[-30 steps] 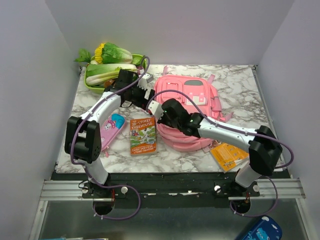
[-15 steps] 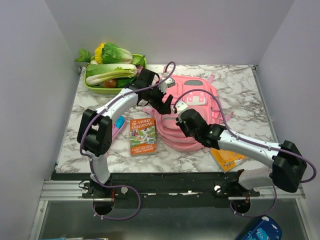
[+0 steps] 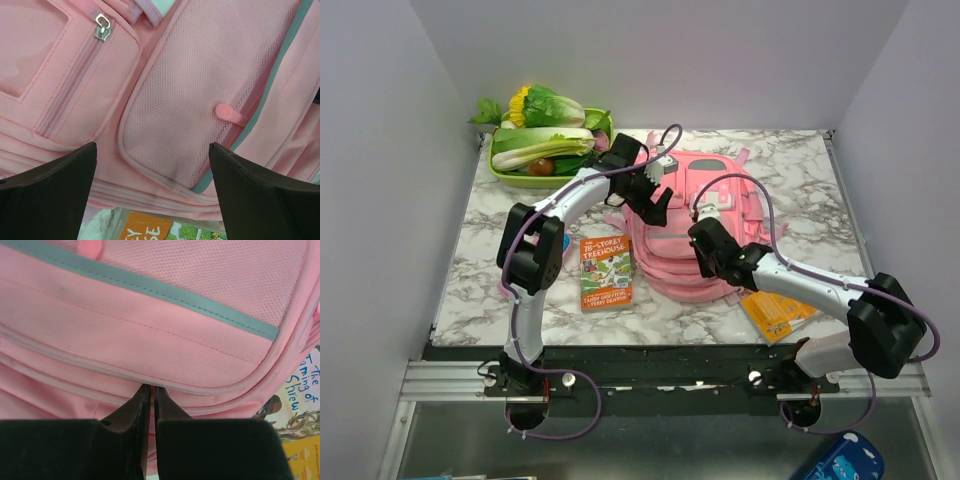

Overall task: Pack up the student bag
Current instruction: Adjust the student bag at the center of the board.

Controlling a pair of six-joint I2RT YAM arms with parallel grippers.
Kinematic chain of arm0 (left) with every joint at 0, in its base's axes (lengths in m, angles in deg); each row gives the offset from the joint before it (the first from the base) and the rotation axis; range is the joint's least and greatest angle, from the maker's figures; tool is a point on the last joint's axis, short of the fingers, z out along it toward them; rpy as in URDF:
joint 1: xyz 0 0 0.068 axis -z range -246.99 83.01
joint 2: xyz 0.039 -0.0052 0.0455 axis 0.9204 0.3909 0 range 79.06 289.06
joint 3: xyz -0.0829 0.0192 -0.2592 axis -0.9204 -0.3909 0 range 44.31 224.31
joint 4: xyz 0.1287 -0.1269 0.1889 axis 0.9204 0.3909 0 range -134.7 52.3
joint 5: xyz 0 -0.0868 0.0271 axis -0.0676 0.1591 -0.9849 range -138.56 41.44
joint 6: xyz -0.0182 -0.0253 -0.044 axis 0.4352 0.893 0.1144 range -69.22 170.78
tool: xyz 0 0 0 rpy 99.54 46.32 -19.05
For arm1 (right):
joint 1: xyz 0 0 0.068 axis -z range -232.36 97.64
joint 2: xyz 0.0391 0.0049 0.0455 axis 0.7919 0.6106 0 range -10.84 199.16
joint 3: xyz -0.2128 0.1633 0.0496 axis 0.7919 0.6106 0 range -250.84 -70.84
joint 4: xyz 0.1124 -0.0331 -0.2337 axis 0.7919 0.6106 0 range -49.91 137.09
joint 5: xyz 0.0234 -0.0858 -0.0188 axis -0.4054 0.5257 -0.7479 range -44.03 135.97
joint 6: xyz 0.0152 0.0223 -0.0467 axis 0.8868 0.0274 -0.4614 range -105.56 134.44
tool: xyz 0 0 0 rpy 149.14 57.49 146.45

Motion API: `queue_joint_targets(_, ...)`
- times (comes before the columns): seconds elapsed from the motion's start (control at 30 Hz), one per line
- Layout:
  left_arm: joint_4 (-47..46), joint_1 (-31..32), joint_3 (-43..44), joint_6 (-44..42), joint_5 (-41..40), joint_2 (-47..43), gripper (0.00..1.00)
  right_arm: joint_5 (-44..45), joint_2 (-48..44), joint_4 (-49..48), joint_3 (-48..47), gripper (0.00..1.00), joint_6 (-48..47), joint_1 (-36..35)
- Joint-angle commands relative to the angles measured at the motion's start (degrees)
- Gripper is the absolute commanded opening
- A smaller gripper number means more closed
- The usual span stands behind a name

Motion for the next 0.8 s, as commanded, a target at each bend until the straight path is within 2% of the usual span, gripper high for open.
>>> queue_joint_targets(0.0,1.36,0.31,-1.44,-1.84,-0.24,0.33,0.99,-0.28,1.99,0.78,-1.91,0.12,3.74,4.9)
queue_joint_targets(0.13,1.0,0.31,-3.03,-1.76,0.11,0.41,0.98,-1.6,3.48,0.34,-4.45,0.08,2.95,8.42)
queue_joint_targets(0.27,0.82,0.39,-2.25,-0.36,0.11,1.2,0.86,-4.23,4.8,-0.89,-8.05,0.08,2.34,12.19)
queue_joint_targets(0.3,1.26,0.48,-1.72,-0.26,-0.07,2.16,0.78,-5.46,5.24,-1.24,-8.41,0.08,2.42,12.99)
queue_joint_targets(0.37,2.84,1.18,0.64,0.0,-0.59,3.22,0.73,-6.61,5.94,-1.86,-9.11,0.08,2.34,14.31)
queue_joint_targets(0.47,3.29,2.15,2.24,0.79,-0.07,4.98,0.56,-8.72,5.42,-2.12,-9.64,0.07,2.25,14.32)
queue_joint_targets(0.5,3.2,2.33,2.42,1.31,0.63,5.33,0.43,-8.9,5.07,-1.95,-9.38,0.08,2.34,14.32)
queue_joint_targets(0.57,2.94,3.03,2.68,1.76,1.25,5.51,0.33,-8.29,3.67,-1.51,-9.47,0.11,1.99,14.32)
queue_joint_targets(0.6,2.94,3.29,2.94,2.02,2.12,5.34,0.22,-7.68,3.14,-1.16,-9.64,0.18,1.55,14.32)
queue_joint_targets(0.67,3.55,3.64,3.82,2.28,3.0,5.25,0.17,-7.32,1.91,-0.54,-9.73,0.27,1.54,14.32)
queue_joint_targets(0.7,3.73,3.91,4.26,2.46,3.44,5.16,0.09,-7.75,0.42,-0.54,-9.56,0.4,2.07,14.32)
queue_joint_targets(0.77,4.25,4.08,5.75,3.42,5.11,5.25,0.0,-8.72,-1.34,-1.07,-8.86,0.57,3.47,14.32)
